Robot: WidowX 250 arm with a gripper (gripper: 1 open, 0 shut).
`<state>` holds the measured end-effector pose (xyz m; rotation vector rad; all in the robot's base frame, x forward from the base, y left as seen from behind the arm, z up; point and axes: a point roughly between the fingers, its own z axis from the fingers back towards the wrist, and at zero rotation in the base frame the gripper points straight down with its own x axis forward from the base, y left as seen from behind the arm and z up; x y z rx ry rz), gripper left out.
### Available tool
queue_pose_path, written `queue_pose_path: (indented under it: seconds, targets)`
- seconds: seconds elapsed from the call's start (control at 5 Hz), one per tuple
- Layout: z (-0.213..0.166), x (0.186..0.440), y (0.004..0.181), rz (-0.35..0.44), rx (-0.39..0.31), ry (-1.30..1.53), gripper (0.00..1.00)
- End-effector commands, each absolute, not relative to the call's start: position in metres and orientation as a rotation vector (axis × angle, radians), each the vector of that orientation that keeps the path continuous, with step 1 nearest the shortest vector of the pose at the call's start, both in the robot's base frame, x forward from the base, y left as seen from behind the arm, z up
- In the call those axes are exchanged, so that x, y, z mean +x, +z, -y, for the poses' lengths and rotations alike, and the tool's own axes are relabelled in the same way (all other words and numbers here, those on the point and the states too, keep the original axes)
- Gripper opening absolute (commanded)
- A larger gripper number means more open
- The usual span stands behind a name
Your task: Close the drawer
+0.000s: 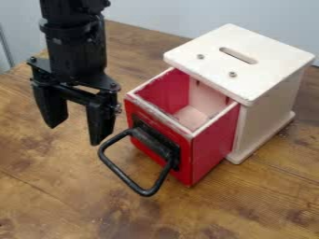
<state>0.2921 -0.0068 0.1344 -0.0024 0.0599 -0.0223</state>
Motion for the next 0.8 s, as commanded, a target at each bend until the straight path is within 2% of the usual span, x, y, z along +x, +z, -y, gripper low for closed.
queue_pose_path:
  seconds: [0.0, 0.2, 0.4, 0.6]
  targets:
    - [0.005, 0.288, 0.114, 0.100, 0.003, -0.006, 1.00]
    - [0.000, 0.276, 0.078, 0.191, 0.005, 0.008, 1.00]
    - [0.006, 0.278, 0.055, 0.170, -0.002, -0.071, 1.00]
    - [0.012, 0.282, 0.043, 0.134, -0.008, -0.121, 1.00]
